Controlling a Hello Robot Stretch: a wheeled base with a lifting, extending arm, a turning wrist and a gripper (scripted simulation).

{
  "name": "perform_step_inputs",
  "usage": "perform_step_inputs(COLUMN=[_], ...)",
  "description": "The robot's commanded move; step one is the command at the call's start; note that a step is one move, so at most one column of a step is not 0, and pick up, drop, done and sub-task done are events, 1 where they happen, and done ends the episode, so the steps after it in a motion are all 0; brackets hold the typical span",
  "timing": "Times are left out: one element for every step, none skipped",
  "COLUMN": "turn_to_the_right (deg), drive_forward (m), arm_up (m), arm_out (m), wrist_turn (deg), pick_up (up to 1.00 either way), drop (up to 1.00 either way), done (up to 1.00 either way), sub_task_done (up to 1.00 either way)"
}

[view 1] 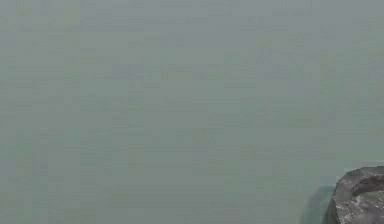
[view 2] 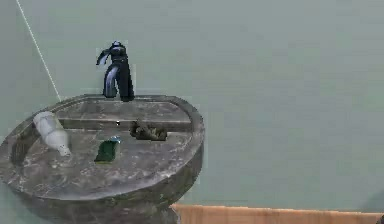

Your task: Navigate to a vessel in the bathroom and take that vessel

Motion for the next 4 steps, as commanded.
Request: perform_step_inputs(turn_to_the_right=[-45.0, -45.0, -45.0, 0.0], drive_forward=[0.00, 0.00, 0.00, 0.00], arm_up=[0.00, 0.00, 0.00, 0.08], arm_out=[0.00, 0.00, 0.00, 0.00], wrist_turn=[0.0, 0.0, 0.0, 0.0], pick_up=[0.00, 0.00, 0.00, 0.00], drop=[0.00, 0.00, 0.00, 0.00], done=[0.00, 0.00, 0.00, 0.00], sub_task_done=[0.00, 0.00, 0.00, 0.00])
